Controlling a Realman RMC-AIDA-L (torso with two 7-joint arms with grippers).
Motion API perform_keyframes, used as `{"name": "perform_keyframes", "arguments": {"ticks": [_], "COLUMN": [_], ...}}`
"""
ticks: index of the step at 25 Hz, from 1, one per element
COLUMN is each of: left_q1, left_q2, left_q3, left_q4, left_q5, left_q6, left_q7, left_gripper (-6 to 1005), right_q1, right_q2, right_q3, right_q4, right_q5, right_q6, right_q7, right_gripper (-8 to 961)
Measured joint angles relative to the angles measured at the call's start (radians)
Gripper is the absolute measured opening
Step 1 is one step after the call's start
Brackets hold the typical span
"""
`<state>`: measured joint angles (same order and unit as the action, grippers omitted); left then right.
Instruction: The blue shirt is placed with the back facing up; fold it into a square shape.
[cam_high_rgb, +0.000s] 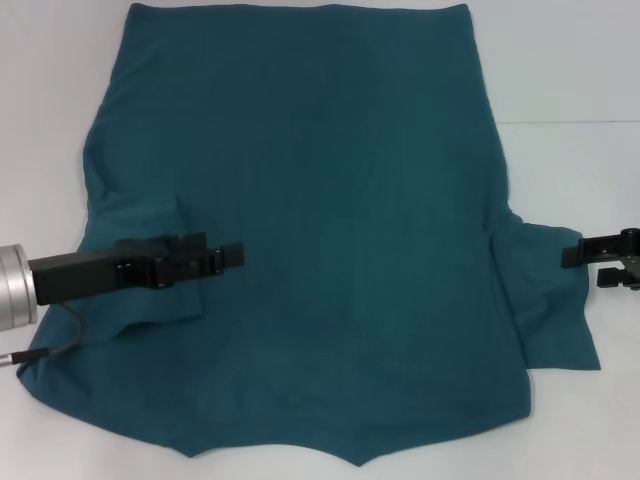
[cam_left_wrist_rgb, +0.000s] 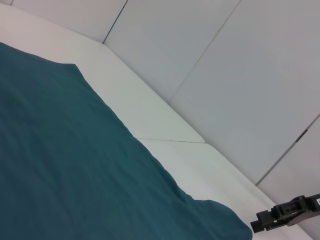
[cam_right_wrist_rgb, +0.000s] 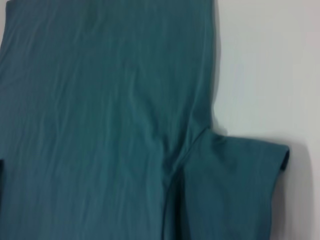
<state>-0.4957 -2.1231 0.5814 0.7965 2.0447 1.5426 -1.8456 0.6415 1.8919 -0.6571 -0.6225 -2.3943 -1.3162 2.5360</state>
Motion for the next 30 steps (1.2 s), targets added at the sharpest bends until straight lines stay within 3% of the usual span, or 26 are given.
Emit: {"name": "perform_keyframes", "arguments": {"ticks": [21, 30], "left_q1": [0.009, 0.011], "left_q2": [0.0, 0.0], "left_q3": [-0.002, -0.002], "left_q4": [-0.002, -0.002], "left_q5": [0.0, 0.0], "left_q6": [-0.022, -0.022], "left_q7": [-0.007, -0.008], "left_gripper": [908, 908], "right_q1": [0.031, 0.034], "right_q2": [0.034, 0.036], "right_q3": [-0.01, -0.011], "right_q4": [0.058, 0.067], "right_q5": [-0.005, 0.015], "right_q6": [0.085, 0.083], "right_q7": [-0.028, -0.047], "right_gripper": [617, 602]}}
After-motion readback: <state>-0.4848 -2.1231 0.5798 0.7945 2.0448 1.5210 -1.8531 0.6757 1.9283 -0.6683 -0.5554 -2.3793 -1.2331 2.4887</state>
